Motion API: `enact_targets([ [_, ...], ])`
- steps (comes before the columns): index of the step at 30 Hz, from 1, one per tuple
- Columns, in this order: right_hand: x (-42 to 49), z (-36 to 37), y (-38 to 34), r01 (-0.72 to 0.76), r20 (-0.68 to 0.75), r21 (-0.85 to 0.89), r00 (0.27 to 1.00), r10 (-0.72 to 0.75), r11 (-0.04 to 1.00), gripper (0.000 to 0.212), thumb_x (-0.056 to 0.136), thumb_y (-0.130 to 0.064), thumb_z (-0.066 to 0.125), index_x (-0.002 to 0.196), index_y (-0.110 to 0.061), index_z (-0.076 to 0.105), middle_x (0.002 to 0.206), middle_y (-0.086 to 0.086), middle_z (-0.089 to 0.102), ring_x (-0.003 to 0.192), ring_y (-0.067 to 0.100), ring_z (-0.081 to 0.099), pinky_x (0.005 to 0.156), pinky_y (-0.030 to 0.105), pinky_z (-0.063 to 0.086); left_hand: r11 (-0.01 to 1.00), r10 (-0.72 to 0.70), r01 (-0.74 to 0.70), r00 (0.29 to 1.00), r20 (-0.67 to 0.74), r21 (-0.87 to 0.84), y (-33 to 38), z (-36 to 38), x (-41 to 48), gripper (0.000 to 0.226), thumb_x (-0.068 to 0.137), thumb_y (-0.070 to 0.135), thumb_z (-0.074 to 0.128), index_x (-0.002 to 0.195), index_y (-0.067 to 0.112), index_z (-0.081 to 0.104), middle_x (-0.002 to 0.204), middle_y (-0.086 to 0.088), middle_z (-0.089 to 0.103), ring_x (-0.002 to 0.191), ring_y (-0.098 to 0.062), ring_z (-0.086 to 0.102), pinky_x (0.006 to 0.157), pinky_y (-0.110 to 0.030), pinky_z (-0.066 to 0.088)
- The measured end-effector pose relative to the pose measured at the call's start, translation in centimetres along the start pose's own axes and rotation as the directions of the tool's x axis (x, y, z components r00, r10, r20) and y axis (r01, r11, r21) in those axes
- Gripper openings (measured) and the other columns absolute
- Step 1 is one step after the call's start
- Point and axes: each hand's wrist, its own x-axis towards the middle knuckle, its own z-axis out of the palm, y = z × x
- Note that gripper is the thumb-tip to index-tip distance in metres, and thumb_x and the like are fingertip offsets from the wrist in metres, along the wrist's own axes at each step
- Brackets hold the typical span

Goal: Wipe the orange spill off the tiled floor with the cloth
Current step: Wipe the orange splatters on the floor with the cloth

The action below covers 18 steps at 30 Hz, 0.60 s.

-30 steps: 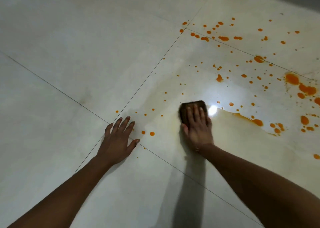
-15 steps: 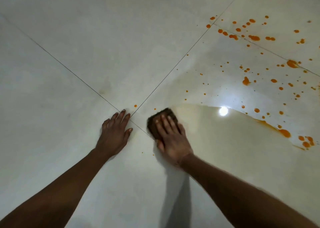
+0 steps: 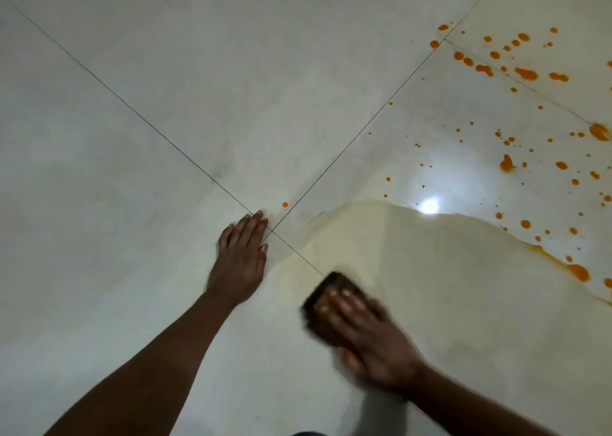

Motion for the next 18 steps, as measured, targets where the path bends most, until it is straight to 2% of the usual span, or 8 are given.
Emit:
enact_targets([
  [3,7.1,-2.8,6.3,-0.329,-0.096,0.023,0.939,0.33,0.944,0.073,0.088,-0.049,0.036,0.155,-0.025,0.021,0.161,0.006,0.022,0.147,0.024,0.021,0.111,0.047,0.026,1.0,0.004,-0.004,1.0,0.0,-0.011,-0.1,0.1,-0.1,0.05,0.098,0.026,0.03,0.145,0.013,0.04,0.155,-0.002,0.034,0.139,-0.022,0.036,0.116,-0.044,0.024],
  [5,14.3,-4.0,5.2,-0.466,-0.082,0.093,0.877,0.473,0.88,0.072,0.089,-0.05,0.026,0.155,-0.024,0.017,0.163,0.006,0.014,0.15,0.024,0.01,0.116,0.047,0.017,1.0,0.004,-0.004,1.0,-0.006,-0.009,-0.3,0.3,0.0,0.05,0.098,0.026,0.03,0.145,0.012,0.04,0.156,-0.002,0.034,0.14,-0.022,0.036,0.116,-0.044,0.024],
  [8,14.6,-2.1,0.2,-0.212,-0.018,0.045,0.977,0.213,0.976,0.069,0.091,-0.046,0.034,0.155,-0.024,0.02,0.163,0.004,0.013,0.151,0.023,0.007,0.118,0.047,0.014,1.0,-0.007,0.007,1.0,-0.016,-0.026,-0.4,0.4,-0.1,0.05,0.098,0.024,0.031,0.145,0.01,0.04,0.155,-0.004,0.034,0.141,-0.021,0.035,0.116,-0.043,0.025],
  [11,9.9,-2.6,2.9,-0.003,0.016,-0.016,1.0,0.003,1.0,0.069,0.088,-0.047,0.043,0.152,-0.025,0.027,0.16,0.006,0.025,0.148,0.024,0.022,0.114,0.044,0.02,1.0,-0.009,0.008,1.0,-0.005,-0.03,-0.3,0.2,-0.1,0.05,0.097,0.023,0.031,0.145,0.009,0.04,0.155,-0.005,0.034,0.141,-0.021,0.034,0.116,-0.043,0.025],
  [13,12.8,-3.8,6.3,-0.177,-0.031,-0.029,0.984,0.176,0.984,0.07,0.088,-0.048,0.037,0.152,-0.024,0.026,0.161,0.006,0.023,0.148,0.025,0.021,0.113,0.048,0.026,0.999,-0.008,0.008,1.0,-0.01,-0.033,-0.3,0.2,0.0,0.05,0.097,0.023,0.031,0.145,0.009,0.04,0.155,-0.005,0.034,0.141,-0.021,0.034,0.116,-0.043,0.025],
  [15,18.7,-5.0,6.4,-0.392,-0.078,0.055,0.915,0.396,0.918,0.071,0.088,-0.049,0.027,0.154,-0.023,0.024,0.162,0.006,0.019,0.149,0.025,0.014,0.116,0.049,0.021,0.999,-0.006,0.006,1.0,-0.018,-0.032,-0.3,0.2,0.0,0.05,0.096,0.022,0.032,0.144,0.008,0.042,0.154,-0.006,0.036,0.141,-0.021,0.035,0.116,-0.043,0.025],
  [16,20.8,-4.8,5.1,-0.395,-0.081,0.064,0.913,0.4,0.916,0.071,0.088,-0.049,0.025,0.154,-0.022,0.024,0.162,0.006,0.018,0.15,0.025,0.011,0.117,0.049,0.017,1.0,-0.002,0.001,1.0,-0.025,-0.029,-0.4,0.3,0.0,0.05,0.096,0.021,0.033,0.143,0.007,0.043,0.153,-0.007,0.038,0.14,-0.021,0.036,0.116,-0.043,0.026],
  [18,20.8,-3.5,1.7,-0.233,-0.047,0.019,0.971,0.234,0.972,0.068,0.091,-0.047,0.028,0.154,-0.022,0.024,0.162,0.006,0.019,0.15,0.024,0.01,0.117,0.046,0.011,0.999,0.0,-0.001,0.999,-0.04,-0.041,-0.5,0.3,0.0,0.049,0.095,0.019,0.035,0.141,0.004,0.044,0.151,-0.009,0.041,0.139,-0.023,0.039,0.115,-0.044,0.027],
])
